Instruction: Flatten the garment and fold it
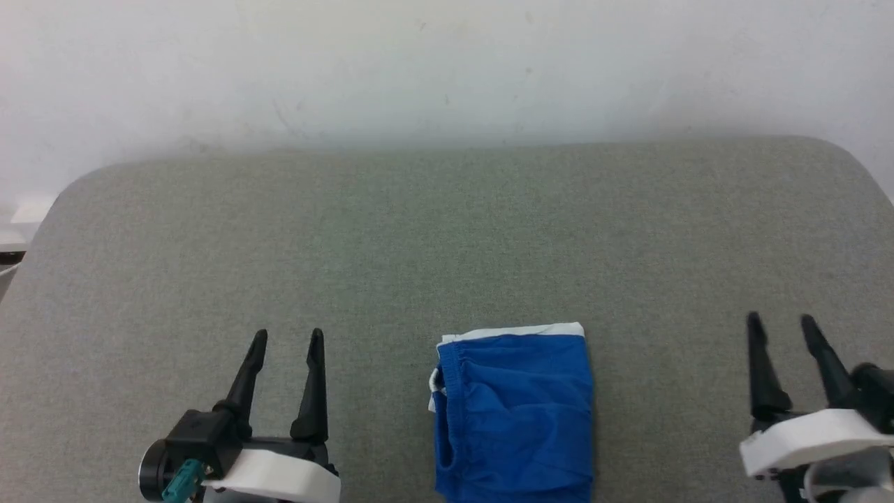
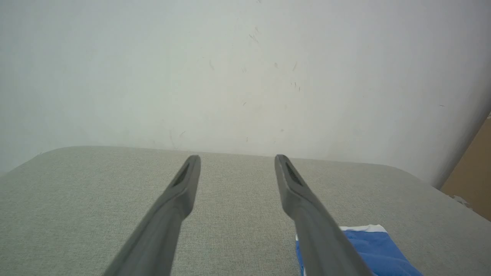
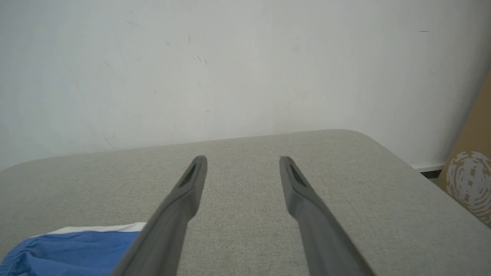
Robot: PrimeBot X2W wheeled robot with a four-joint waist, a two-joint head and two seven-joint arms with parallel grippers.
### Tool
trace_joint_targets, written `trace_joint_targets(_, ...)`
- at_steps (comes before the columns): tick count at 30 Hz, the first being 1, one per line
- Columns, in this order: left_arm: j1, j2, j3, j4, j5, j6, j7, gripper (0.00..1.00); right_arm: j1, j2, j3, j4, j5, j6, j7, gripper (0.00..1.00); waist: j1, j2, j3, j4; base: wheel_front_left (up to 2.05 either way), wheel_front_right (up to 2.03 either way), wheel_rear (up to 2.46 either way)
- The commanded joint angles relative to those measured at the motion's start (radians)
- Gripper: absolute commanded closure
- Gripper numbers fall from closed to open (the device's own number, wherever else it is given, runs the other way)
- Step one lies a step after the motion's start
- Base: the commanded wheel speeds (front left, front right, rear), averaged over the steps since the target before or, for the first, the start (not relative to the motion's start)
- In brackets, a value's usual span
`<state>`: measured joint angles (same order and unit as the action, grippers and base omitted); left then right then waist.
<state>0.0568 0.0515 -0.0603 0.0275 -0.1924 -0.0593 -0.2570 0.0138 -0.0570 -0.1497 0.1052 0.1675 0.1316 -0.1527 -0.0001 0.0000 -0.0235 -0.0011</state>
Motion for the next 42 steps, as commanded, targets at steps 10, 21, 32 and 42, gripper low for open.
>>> trace_joint_targets(10,-0.012,-0.001,0.003,-0.002,-0.008,0.009,-0.005,0.00,0.001,-0.003,-0.056,0.097,0.257,-0.001,0.391,0.00,0.0001,0.0000,0.049,0.014,0.00,0.00,0.00)
trace_joint_targets(21,-0.052,-0.001,-0.005,0.004,-0.009,0.003,-0.005,0.00,-0.099,-0.001,0.028,0.195,0.505,-0.001,0.762,0.00,0.0001,0.0000,0.106,0.067,0.00,0.00,0.00)
trace_joint_targets(32,-0.077,-0.001,-0.014,0.006,-0.011,0.005,-0.005,0.00,-0.226,0.006,0.157,0.386,0.635,-0.001,0.793,0.00,0.0001,0.0000,0.147,0.098,0.00,0.00,0.00)
trace_joint_targets(42,-0.089,-0.001,-0.022,0.015,-0.009,0.005,-0.005,0.00,-0.282,0.007,0.250,0.536,0.670,-0.001,0.792,1.00,0.0001,0.0000,0.154,0.102,0.00,0.00,0.00)
